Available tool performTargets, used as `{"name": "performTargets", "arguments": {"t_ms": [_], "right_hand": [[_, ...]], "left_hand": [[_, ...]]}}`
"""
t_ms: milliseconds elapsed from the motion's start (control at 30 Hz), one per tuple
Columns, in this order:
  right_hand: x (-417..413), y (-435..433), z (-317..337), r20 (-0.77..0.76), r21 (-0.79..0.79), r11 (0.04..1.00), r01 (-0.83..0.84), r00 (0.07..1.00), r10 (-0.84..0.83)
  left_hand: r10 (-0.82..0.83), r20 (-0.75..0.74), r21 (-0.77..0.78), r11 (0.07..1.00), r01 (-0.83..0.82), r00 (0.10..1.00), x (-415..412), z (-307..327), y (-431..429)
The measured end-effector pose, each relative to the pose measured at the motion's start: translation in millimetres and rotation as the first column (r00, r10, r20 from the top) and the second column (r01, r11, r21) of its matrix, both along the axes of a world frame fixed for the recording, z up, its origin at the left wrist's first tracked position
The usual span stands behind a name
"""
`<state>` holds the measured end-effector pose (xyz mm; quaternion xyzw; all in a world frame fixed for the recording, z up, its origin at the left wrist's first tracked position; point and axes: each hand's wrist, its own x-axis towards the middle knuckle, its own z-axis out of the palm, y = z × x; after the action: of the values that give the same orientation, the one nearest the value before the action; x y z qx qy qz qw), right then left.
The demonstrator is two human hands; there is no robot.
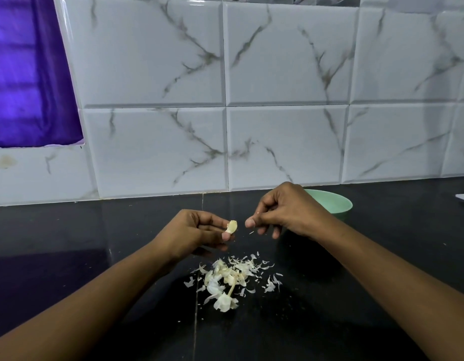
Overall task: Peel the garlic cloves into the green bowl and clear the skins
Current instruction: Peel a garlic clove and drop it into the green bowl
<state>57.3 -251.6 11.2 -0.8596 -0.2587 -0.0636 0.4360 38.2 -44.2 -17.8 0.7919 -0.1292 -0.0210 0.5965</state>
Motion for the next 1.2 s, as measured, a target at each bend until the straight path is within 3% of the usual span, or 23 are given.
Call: {"name": "performTargets", "arguments": {"t_ms": [100,233,400,567,833,1200], "right_hand": [[-1.6,-2.6,3.1,-0.031,-0.092,0.996,-0.022,0.999,0.019],[-0.6,-6.7,2.0,-0.208,-0.209,0.961,-0.184,0.968,0.140],[5.0,-5.9,-2.0,-0.157,-0.067,0.996,-0.051,0.987,0.040],[3.9,-4.1,-1.1,-0.106,0.007,0.998,-0.057,0.993,0.057],[-1.3,-1.1,1.1,-0.025,0.000,0.999,-0.050,0.998,0.050],[5.5,-6.7,0.6,-0.228,-0.126,0.990,-0.055,0.973,0.025]], "left_hand": [[0.010,0.011,0.016,1.000,-0.010,1.000,1.2,-0.4,1.3],[0.009,0.014,0.027,1.000,-0.009,1.000,0.9,-0.6,0.5],[0.014,0.016,0.022,1.000,-0.015,1.000,1.8,-0.6,0.3],[0.017,0.018,0.017,1.000,-0.018,1.000,1.2,-0.4,0.2],[0.010,0.021,0.022,1.000,-0.010,1.000,-0.6,1.3,0.1],[0.012,0.058,0.041,0.999,-0.015,0.998,-2.1,2.2,-0.1]]}}
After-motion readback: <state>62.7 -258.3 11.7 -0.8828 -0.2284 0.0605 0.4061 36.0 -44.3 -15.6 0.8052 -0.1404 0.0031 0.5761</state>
